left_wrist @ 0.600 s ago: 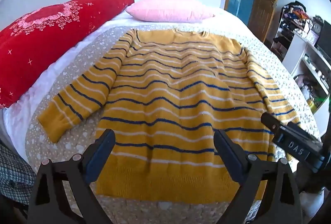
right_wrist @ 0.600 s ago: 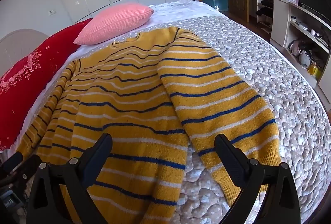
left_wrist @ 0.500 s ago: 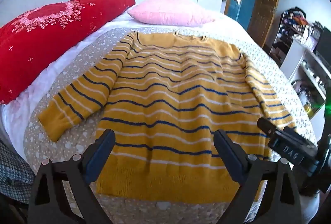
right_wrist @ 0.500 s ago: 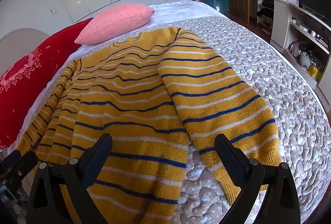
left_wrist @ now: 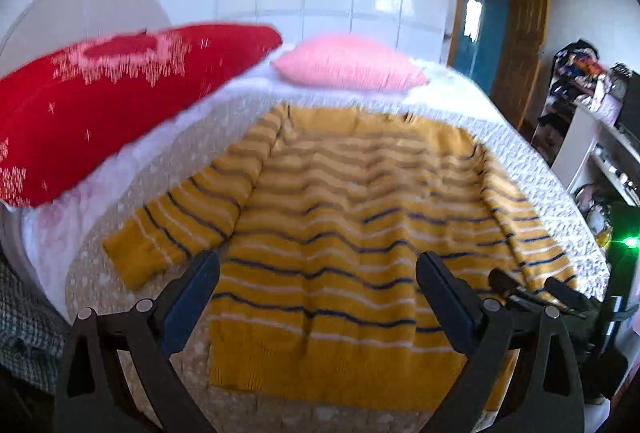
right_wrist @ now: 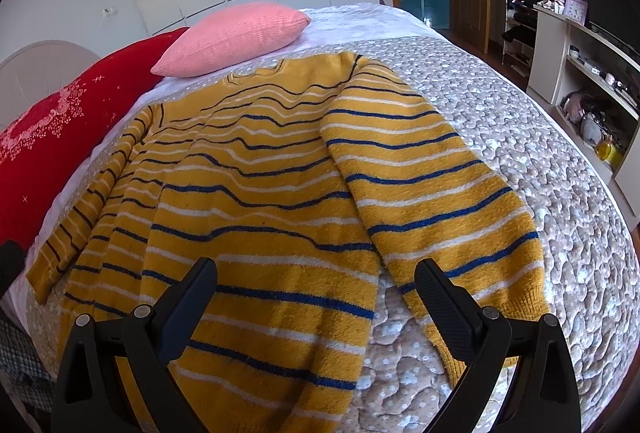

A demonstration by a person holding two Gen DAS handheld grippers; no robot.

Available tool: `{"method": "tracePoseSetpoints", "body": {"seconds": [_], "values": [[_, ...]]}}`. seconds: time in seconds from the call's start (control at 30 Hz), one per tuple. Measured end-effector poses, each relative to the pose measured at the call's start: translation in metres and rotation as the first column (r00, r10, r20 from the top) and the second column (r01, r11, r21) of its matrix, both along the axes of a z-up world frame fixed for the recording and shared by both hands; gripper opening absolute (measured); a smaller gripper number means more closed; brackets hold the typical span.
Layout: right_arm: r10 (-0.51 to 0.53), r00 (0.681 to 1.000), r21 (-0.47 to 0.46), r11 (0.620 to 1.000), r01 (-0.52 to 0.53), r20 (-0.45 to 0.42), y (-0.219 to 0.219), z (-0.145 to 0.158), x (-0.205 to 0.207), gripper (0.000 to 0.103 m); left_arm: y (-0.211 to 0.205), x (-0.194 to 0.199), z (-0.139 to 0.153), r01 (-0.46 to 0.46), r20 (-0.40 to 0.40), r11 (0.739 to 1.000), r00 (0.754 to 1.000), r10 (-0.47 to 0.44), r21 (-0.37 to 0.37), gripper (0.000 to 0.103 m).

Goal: Fold small clothes
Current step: 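Move the right gripper toward the sweater's sleeve cuff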

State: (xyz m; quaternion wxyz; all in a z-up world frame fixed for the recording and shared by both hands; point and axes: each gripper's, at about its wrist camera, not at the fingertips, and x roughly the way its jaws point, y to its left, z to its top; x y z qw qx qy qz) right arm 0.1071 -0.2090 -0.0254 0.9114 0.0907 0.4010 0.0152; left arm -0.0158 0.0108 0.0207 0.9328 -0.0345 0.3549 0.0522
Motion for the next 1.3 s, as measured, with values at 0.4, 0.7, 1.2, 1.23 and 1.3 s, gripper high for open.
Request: {"method": "tracePoseSetpoints", "body": {"seconds": [0.4,0.7,1.2,1.23,1.3], "values": [[0.002,1.0,-0.001,1.0,-0.002,-0.016,0.002,-0.009,0.002,0.101,0.005,0.009,-0.028,0.018,-0.165,0.996,0.986,-0.031,-0.083,0.098],[0.004,1.0,-0.003,1.0,-0.004,-0.021,0.002,-0.012,0.004,0.101,0.005,0.015,-0.034,0.013,-0.185,0.997,0.982,-0.026,-0.072,0.098],[0.0,0.999,0.001,1.0,0.0,-0.034,0.0,-0.017,0.005,0.101,-0.003,0.013,-0.035,0.042,-0.18,0.998,0.982,-0.051,-0.053,0.098],[0.001,0.999,0.001,1.0,-0.001,-0.035,0.0,-0.017,0.005,0.101,-0.003,0.013,-0.035,0.043,-0.18,0.998,0.982,-0.052,-0.054,0.098],[0.001,0.999,0.002,1.0,-0.001,-0.036,0.0,-0.018,0.005,0.101,-0.004,0.013,-0.035,0.042,-0.18,0.998,0.982,-0.052,-0.056,0.098]]}}
